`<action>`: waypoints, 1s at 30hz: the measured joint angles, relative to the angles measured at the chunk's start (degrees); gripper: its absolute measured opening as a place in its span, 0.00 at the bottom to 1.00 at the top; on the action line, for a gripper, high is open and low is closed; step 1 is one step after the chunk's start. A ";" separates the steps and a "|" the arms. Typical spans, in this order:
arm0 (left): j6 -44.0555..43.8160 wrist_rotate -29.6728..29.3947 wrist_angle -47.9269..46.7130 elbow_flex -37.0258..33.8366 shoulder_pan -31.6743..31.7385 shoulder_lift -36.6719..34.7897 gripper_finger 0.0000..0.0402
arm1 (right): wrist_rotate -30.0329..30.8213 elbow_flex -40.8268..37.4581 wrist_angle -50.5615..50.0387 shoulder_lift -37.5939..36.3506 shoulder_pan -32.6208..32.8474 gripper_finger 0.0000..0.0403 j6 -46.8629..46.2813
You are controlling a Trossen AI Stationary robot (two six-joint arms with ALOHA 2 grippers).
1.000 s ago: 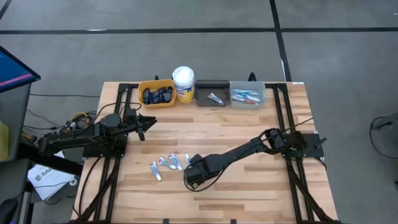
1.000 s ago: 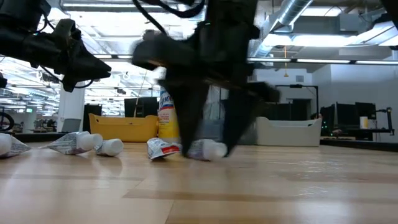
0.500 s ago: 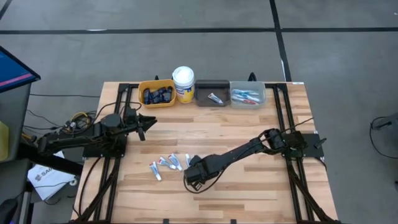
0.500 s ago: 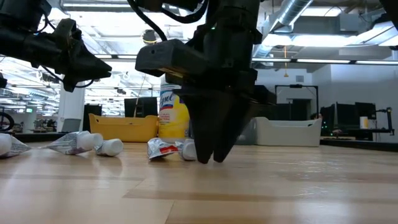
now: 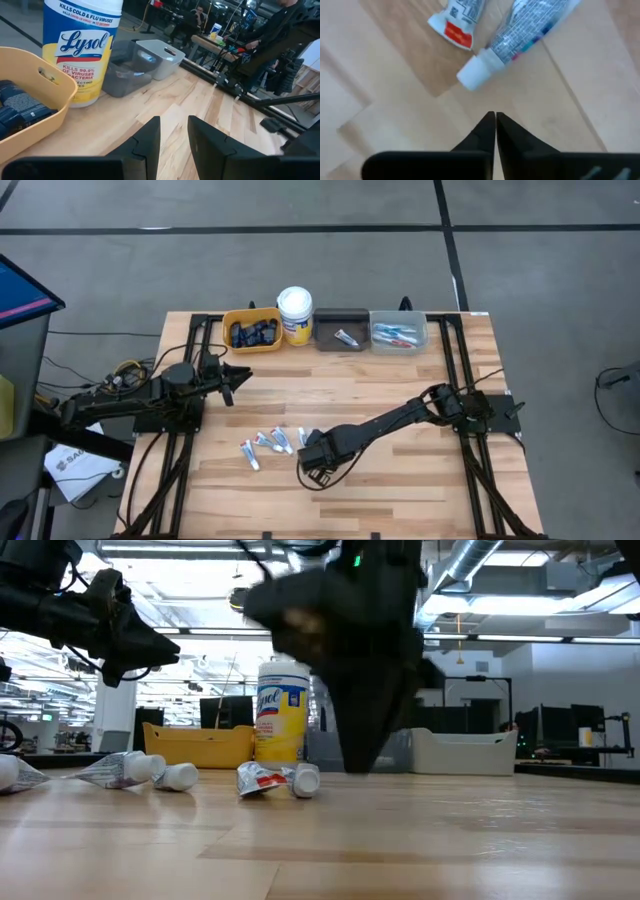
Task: Pick & Place Travel size toiletries
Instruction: Put the white toothpaste into the black bin
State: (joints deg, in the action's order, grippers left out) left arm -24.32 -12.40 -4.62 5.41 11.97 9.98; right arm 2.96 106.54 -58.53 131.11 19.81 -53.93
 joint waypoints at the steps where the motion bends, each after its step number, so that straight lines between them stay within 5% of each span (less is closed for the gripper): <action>1: 0.00 0.00 0.07 0.00 0.00 0.00 0.24 | -0.02 0.00 -0.06 -0.81 -0.02 0.03 -0.02; 7: -0.02 0.20 0.56 0.00 0.00 0.26 0.24 | -0.01 0.00 2.91 -3.11 -0.07 0.19 0.37; 17: 0.00 0.17 1.15 0.00 0.00 0.26 0.24 | 1.95 0.12 7.37 0.12 -1.13 0.59 -1.57; 30: -0.01 -0.04 2.24 0.00 0.00 1.35 0.24 | 2.91 0.00 7.79 1.37 -3.39 0.53 0.42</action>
State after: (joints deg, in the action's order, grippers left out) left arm -24.33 -12.45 -2.38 5.41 11.97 11.33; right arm 5.87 106.54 -50.74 132.47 16.43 -53.52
